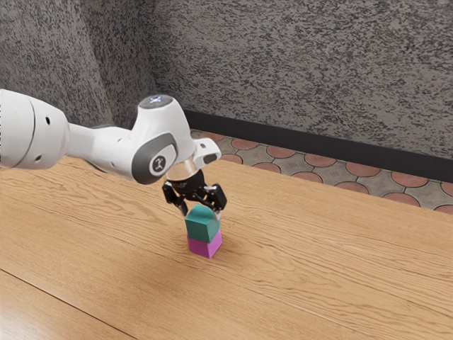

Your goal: Pick up the blue block with one arm, and put the blue block on the table with one arm

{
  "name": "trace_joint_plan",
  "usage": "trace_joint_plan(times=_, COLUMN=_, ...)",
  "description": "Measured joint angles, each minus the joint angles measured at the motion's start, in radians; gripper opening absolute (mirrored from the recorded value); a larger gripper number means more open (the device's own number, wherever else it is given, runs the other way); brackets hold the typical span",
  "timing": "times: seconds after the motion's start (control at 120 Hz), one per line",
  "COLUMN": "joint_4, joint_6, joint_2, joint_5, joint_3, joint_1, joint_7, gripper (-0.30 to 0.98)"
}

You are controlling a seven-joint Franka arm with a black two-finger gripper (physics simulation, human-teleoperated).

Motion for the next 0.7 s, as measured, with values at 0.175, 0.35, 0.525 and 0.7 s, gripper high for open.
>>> trace_joint_plan(times=0.175, joint_4=0.003, joint_6=0.004, joint_2=0.022, joint_5=0.000, joint_3=0.001, joint_1=0.002, joint_7=0.013, gripper=0.69)
trace_joint_plan(times=0.35, joint_4=0.031, joint_6=0.006, joint_2=0.055, joint_5=0.002, joint_3=0.004, joint_1=0.004, joint_7=0.024, gripper=0.69)
trace_joint_plan(times=0.525, joint_4=0.045, joint_6=0.007, joint_2=0.090, joint_5=0.001, joint_3=0.006, joint_1=0.007, joint_7=0.033, gripper=0.69)
trace_joint_plan(times=0.7, joint_4=0.048, joint_6=0.008, joint_2=0.103, joint_5=0.000, joint_3=0.006, joint_1=0.008, joint_7=0.039, gripper=0.69)
